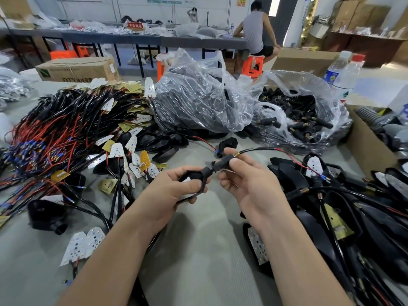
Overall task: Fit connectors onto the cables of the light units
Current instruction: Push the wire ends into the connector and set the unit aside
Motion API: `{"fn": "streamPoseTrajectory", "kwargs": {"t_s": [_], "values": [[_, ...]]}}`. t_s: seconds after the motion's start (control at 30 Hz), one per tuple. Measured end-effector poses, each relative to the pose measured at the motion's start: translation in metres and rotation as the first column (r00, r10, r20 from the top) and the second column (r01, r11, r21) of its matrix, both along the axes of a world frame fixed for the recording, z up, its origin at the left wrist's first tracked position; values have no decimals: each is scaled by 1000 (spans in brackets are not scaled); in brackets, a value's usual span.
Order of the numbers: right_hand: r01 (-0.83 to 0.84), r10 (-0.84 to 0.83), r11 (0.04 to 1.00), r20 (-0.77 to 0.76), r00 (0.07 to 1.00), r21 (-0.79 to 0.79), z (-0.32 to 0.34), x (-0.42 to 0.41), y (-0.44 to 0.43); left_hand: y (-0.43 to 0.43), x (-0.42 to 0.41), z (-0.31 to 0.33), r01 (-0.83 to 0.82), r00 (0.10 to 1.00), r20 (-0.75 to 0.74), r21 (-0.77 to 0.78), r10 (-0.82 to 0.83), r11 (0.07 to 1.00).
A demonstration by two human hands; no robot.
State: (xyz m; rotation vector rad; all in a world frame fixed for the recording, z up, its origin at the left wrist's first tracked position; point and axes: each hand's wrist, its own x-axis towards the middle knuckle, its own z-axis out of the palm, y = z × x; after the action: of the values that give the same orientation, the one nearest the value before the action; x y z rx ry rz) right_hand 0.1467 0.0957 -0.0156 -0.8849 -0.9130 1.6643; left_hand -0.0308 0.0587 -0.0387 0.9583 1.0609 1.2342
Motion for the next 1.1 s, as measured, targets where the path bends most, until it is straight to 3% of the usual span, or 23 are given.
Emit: {"fn": "streamPoseTrajectory", "kwargs": {"t_s": [0.5, 0.6, 0.83, 1.03, 1.1], "values": [[-15, 0, 991, 119, 993, 130, -3, 0, -2, 0, 5, -1, -135, 976, -168, 47, 141, 990], [-15, -3, 989, 121, 993, 149, -3, 1, -2, 0, 7, -1, -119, 988, -92, 19, 121, 993], [-66, 42, 992, 204, 978, 110, -8, -3, -1, -1, 11, 2, -131, 985, -114, -14, 128, 991], [-38, 25, 996, 160, 987, 77, -7, -2, 0, -1, 20, 2, -154, 983, -104, -37, 149, 987], [26, -38, 995, 123, 992, 95, -4, -1, 1, 1, 19, 4, -167, 986, -36, -82, 165, 983]]}}
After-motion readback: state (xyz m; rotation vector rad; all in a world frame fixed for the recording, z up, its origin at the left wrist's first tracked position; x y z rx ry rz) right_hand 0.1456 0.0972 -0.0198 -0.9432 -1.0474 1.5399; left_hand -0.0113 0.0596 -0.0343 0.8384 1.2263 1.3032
